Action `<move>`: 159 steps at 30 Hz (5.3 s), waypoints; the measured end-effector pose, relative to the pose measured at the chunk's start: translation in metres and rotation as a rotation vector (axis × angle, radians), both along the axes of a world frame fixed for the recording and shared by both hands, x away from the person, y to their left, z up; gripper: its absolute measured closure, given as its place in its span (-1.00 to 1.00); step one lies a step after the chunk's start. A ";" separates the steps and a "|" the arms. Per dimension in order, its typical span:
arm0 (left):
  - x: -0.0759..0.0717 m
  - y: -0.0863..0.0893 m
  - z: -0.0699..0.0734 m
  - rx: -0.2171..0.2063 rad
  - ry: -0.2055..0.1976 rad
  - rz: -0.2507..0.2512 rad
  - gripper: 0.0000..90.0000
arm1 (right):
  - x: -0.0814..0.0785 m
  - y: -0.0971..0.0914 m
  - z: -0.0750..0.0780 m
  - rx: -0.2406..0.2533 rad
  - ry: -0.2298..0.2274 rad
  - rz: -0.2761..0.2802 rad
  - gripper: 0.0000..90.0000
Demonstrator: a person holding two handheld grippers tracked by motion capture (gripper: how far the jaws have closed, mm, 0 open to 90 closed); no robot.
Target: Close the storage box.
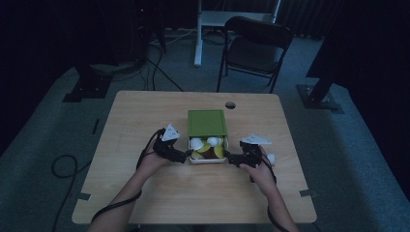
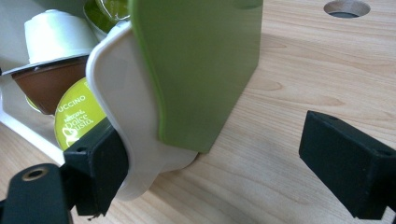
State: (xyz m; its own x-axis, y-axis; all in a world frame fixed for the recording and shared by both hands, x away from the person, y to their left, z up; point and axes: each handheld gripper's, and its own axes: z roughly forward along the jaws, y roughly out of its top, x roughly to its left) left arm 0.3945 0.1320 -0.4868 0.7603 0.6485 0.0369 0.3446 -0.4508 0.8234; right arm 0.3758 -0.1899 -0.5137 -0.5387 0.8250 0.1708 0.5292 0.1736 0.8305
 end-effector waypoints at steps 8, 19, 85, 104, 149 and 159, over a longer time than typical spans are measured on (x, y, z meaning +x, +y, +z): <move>0.005 0.001 -0.002 -0.012 0.004 0.008 -1.00 | 0.005 0.001 -0.001 0.014 0.007 -0.017 -0.76; 0.012 0.001 -0.002 -0.006 0.002 0.015 -1.00 | 0.011 0.003 0.000 0.004 0.004 -0.035 -0.76; -0.017 0.014 0.007 -0.038 0.018 -0.003 -1.00 | -0.006 0.009 0.004 0.017 -0.013 -0.081 -0.77; -0.045 0.036 -0.001 -0.033 0.045 0.000 -1.00 | -0.033 -0.010 0.002 -0.011 -0.016 -0.074 -0.77; -0.101 0.107 -0.037 0.009 0.120 0.049 -1.00 | -0.108 -0.073 -0.023 -0.107 0.011 -0.078 -0.77; -0.111 0.124 -0.036 0.006 0.123 0.081 -1.00 | -0.118 -0.102 -0.027 -0.104 0.018 -0.168 -0.77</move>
State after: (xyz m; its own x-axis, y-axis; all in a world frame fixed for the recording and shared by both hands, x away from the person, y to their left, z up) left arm 0.2835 0.2559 -0.5231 0.7045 0.7080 -0.0489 0.4780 -0.4225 0.7701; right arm 0.2579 -0.2917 -0.5411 -0.3896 0.9168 0.0879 0.5725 0.1664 0.8028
